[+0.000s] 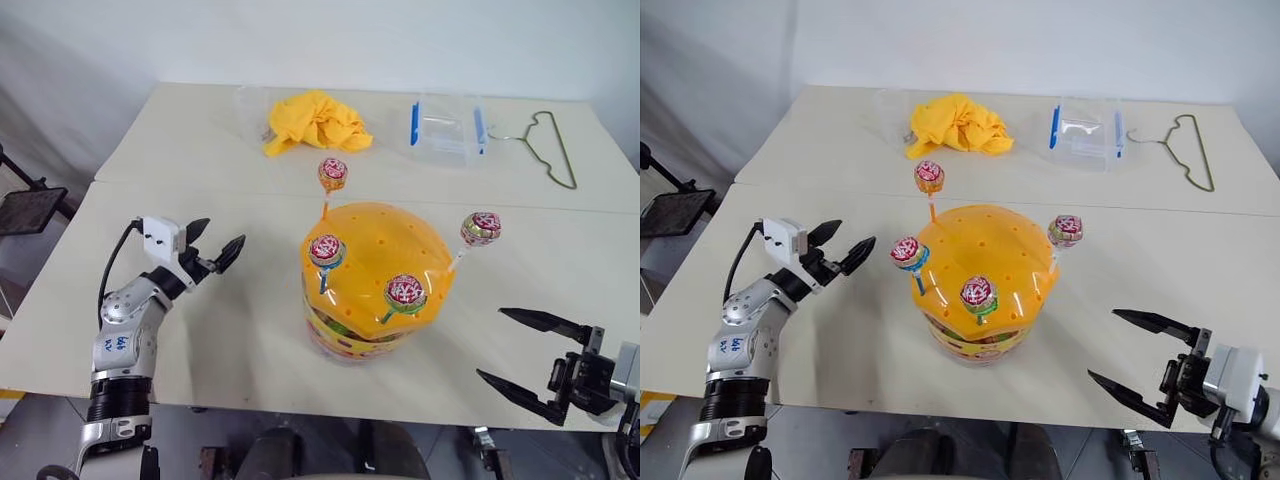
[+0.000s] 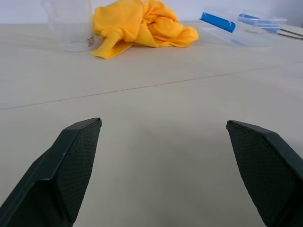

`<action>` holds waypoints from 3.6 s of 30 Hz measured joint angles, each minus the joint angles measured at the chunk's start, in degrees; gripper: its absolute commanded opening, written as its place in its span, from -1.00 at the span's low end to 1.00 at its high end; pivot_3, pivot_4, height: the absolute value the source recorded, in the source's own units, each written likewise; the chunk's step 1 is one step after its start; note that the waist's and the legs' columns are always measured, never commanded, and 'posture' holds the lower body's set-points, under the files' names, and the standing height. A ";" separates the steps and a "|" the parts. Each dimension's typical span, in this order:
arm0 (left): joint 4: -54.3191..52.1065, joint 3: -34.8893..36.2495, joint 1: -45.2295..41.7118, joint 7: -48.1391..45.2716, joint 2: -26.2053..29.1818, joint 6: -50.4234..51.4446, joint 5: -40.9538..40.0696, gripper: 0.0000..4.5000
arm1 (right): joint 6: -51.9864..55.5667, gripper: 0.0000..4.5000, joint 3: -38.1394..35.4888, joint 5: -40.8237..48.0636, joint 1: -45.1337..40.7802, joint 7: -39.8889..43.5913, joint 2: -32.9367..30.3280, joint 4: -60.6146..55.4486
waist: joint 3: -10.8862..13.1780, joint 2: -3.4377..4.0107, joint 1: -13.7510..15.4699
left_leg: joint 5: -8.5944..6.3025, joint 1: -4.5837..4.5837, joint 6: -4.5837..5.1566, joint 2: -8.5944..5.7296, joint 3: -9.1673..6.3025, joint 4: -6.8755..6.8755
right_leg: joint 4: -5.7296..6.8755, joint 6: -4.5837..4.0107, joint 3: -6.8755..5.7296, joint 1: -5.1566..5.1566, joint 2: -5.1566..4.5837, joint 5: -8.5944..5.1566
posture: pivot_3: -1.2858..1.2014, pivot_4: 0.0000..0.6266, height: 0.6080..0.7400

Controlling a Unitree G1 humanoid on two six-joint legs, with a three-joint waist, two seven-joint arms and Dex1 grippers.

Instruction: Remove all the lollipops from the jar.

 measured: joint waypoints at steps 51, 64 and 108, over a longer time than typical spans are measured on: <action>-29.89 2.75 -5.97 -32.17 20.20 34.80 -45.56 1.00 | 22.74 0.99 -8.88 25.79 -8.43 -5.37 -0.86 -15.43 | 0.10 0.49 -0.24 | -0.09 0.11 -0.21 0.24 -0.64 0.07 | -0.30 -0.23 -0.11 0.61 0.07 -0.11 | 0.03 -0.52 1.00; -33.39 -4.26 -6.94 -27.78 12.56 32.86 -44.24 0.07 | 21.76 1.00 -7.02 22.41 -9.27 -5.26 0.55 -14.00 | 0.11 0.50 -0.08 | -0.06 0.09 -0.17 0.13 -0.68 0.11 | -0.31 -0.21 -0.12 0.63 0.06 -0.10 | 0.03 -0.52 1.00; 2.32 8.98 18.19 -17.14 31.57 33.98 -22.64 -0.99 | 19.16 1.00 -3.95 18.97 -14.98 5.77 -4.38 -9.87 | 0.26 0.38 -0.10 | -0.14 -0.03 -0.14 0.05 -1.04 -0.17 | -0.46 -0.26 -0.09 0.50 -0.31 -0.13 | 0.03 -0.52 1.00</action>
